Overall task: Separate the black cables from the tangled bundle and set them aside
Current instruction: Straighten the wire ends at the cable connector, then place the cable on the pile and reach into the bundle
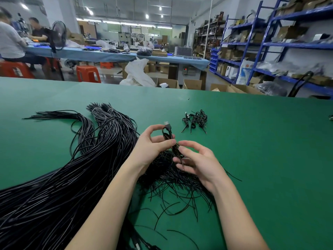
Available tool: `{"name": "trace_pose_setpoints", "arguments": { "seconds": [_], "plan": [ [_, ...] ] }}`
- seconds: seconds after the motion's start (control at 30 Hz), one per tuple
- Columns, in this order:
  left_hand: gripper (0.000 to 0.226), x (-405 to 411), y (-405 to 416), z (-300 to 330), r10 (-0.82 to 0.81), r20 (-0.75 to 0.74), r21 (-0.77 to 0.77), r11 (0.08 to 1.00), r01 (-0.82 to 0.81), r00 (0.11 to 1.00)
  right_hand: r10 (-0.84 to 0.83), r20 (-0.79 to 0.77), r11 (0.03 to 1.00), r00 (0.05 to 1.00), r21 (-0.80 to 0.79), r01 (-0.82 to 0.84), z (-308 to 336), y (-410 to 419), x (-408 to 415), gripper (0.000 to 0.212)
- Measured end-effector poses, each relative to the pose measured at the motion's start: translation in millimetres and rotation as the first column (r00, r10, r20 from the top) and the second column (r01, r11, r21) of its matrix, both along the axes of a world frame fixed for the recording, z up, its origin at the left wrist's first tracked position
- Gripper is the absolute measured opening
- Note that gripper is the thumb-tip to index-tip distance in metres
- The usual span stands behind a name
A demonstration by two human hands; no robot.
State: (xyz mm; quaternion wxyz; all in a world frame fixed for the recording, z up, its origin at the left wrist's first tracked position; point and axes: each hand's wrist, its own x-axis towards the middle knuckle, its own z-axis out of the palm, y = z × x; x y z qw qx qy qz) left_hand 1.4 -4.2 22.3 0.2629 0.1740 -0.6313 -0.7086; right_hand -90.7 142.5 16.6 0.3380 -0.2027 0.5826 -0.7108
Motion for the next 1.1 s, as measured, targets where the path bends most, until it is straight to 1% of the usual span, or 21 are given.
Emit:
{"name": "trace_pose_setpoints", "arguments": {
  "seconds": [0.07,0.17,0.2,0.23,0.27,0.3,0.33,0.37,0.43,0.57,0.63,0.73,0.77,0.8,0.83,0.9,0.93,0.97,1.03,1.07,1.1],
  "plan": [
    [0.053,-1.1,-0.2,-2.2,0.014,0.030,-0.058,0.998,-0.012,0.999,0.012,-0.037,0.998,0.999,0.064,-0.010,0.0,1.0,-1.5,0.018],
    [0.047,-5.0,-0.8,-6.0,0.025,0.019,-0.097,0.995,-0.023,1.000,-0.015,0.004,0.998,1.000,0.063,0.014,0.4,-1.2,-4.6,0.016],
    [0.043,-5.8,-0.4,-7.3,0.060,0.019,-0.158,0.986,-0.056,0.998,-0.038,0.015,0.998,0.999,0.051,0.037,0.3,-1.7,-6.9,0.014],
    [0.038,-5.9,-0.6,-8.1,0.131,0.036,-0.286,0.951,-0.116,0.991,-0.074,0.011,0.996,0.997,0.045,0.073,0.4,-2.4,-10.2,0.012],
    [0.033,-5.2,-1.9,-9.5,0.229,0.067,-0.468,0.867,-0.172,0.971,-0.115,-0.005,0.992,0.993,0.044,0.115,0.4,-3.5,-14.4,0.010],
    [0.029,-3.5,-3.3,-11.5,0.314,0.088,-0.637,0.747,-0.189,0.945,-0.156,-0.025,0.986,0.987,0.046,0.157,-0.1,-5.3,-19.2,0.010],
    [0.027,-1.5,-4.1,-12.9,0.366,0.104,-0.757,0.633,-0.165,0.925,-0.191,-0.044,0.980,0.981,0.047,0.193,-1.5,-8.3,-24.4,0.011],
    [0.026,0.4,-4.7,-13.9,0.388,0.135,-0.822,0.558,-0.116,0.912,-0.219,-0.057,0.974,0.974,0.049,0.222,-2.9,-12.7,-29.6,0.011],
    [0.028,3.4,-4.6,-15.3,0.398,0.226,-0.866,0.501,-0.004,0.889,-0.262,-0.079,0.962,0.962,0.062,0.267,-6.7,-26.5,-40.2,0.011],
    [0.031,4.5,-5.0,-18.5,0.380,0.350,-0.874,0.461,0.152,0.856,-0.335,-0.172,0.929,0.927,0.103,0.355,-14.2,-70.2,-65.9,0.011],
    [0.028,4.0,-5.2,-19.5,0.371,0.374,-0.871,0.456,0.184,0.850,-0.396,-0.277,0.888,0.876,0.126,0.441,-14.9,-93.4,-81.7,0.011],
    [0.024,3.2,-5.5,-20.7,0.368,0.385,-0.869,0.453,0.198,0.847,-0.427,-0.504,0.818,0.751,0.139,0.558,-7.8,-121.7,-105.6,0.006],
    [0.023,3.4,-5.7,-21.2,0.365,0.387,-0.866,0.459,0.198,0.847,-0.396,-0.585,0.801,0.708,0.157,0.578,-5.8,-128.5,-113.8,0.006],
    [0.021,3.3,-6.4,-22.1,0.360,0.388,-0.862,0.467,0.196,0.848,-0.336,-0.664,0.780,0.668,0.201,0.592,-4.9,-134.2,-121.7,0.010],
    [0.020,3.4,-7.1,-22.9,0.356,0.387,-0.859,0.474,0.193,0.851,-0.232,-0.737,0.751,0.634,0.279,0.599,-5.6,-138.6,-127.8,0.016],
    [0.020,2.9,-7.8,-24.4,0.357,0.382,-0.859,0.477,0.186,0.852,0.080,-0.829,0.641,0.553,0.468,0.608,-11.0,-143.4,-132.4,0.026],
    [0.020,2.5,-8.0,-25.2,0.361,0.379,-0.861,0.474,0.183,0.852,0.235,-0.839,0.575,0.491,0.527,0.626,-14.7,-144.3,-131.5,0.031],
    [0.020,2.3,-8.3,-25.7,0.363,0.377,-0.863,0.472,0.181,0.852,0.346,-0.838,0.535,0.422,0.546,0.645,-18.0,-145.2,-129.6,0.039],
    [0.021,2.5,-8.4,-26.1,0.361,0.371,-0.865,0.470,0.177,0.856,0.463,-0.827,0.545,0.318,0.549,0.634,-23.0,-146.8,-125.2,0.051],
    [0.021,2.7,-8.5,-26.4,0.359,0.368,-0.865,0.470,0.174,0.858,0.510,-0.807,0.554,0.298,0.573,0.604,-25.0,-147.9,-123.6,0.054],
    [0.021,3.0,-8.7,-26.8,0.359,0.367,-0.865,0.471,0.173,0.858,0.553,-0.774,0.543,0.308,0.616,0.571,-27.2,-149.0,-122.4,0.055]
  ]
}}
